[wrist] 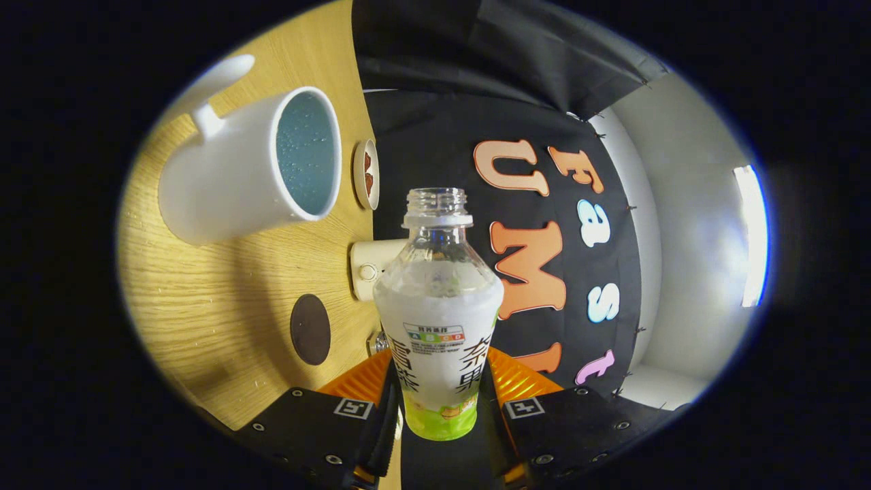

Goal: Take the bottle from table, then pour the juice into the cup, finally place the bottle on the coaster

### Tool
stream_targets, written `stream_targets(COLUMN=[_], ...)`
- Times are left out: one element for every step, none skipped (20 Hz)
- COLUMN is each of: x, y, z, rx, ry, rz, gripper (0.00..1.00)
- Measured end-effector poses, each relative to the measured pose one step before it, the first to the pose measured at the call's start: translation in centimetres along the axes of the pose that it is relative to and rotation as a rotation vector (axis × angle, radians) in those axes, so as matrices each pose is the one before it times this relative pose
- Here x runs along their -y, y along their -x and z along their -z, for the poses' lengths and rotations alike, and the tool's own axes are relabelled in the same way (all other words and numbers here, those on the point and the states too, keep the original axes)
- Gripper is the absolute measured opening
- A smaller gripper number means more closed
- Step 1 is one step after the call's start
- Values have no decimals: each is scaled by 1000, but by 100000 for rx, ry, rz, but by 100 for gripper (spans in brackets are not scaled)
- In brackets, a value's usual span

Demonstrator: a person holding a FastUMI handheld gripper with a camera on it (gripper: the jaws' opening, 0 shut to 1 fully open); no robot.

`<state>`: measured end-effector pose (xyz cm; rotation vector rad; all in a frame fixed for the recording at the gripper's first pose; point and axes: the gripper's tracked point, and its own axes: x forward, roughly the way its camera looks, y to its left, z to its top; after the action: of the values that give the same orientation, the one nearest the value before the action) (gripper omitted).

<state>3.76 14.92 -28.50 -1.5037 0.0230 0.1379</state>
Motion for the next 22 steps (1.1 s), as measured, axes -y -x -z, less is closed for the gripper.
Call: stream_targets(x=[42, 133, 178, 46, -74, -79, 65, 8, -84, -25, -57, 60, 80, 95, 97, 27, 60, 70, 40, 45, -21, -72], y=[-123, 32, 2, 102, 29, 26, -55, 0, -44, -33, -86, -11, 0, 37, -29, -1, 85, -9, 43, -21, 9, 18], z=[-287, -93, -142, -215, 127, -113, -19, -2, 50, 47, 24, -12, 49, -36, -2, -49, -94, -66, 7, -1, -38, -78], rx=[900, 455, 710, 580, 488, 352, 413, 291, -119, -73, 184, 79, 178, 219, 144, 178, 273, 198, 235, 151, 318, 289], ry=[1871, 1947, 1821, 1292, 773, 487, 667, 880, 908, 954, 841, 744, 476, 509, 408, 192, 252, 383, 467, 599, 456, 542], rz=[628, 767, 727, 277, -192, -370, -199, 368, 256, 304, 121, 46, 180, 236, 423, 453, 267, 404, 310, 476, 502, 340], gripper=[56, 55, 55, 56, 56, 56, 56, 56, 56, 56, 56, 56, 56, 56, 56, 56, 56, 56, 56, 55, 56, 56])
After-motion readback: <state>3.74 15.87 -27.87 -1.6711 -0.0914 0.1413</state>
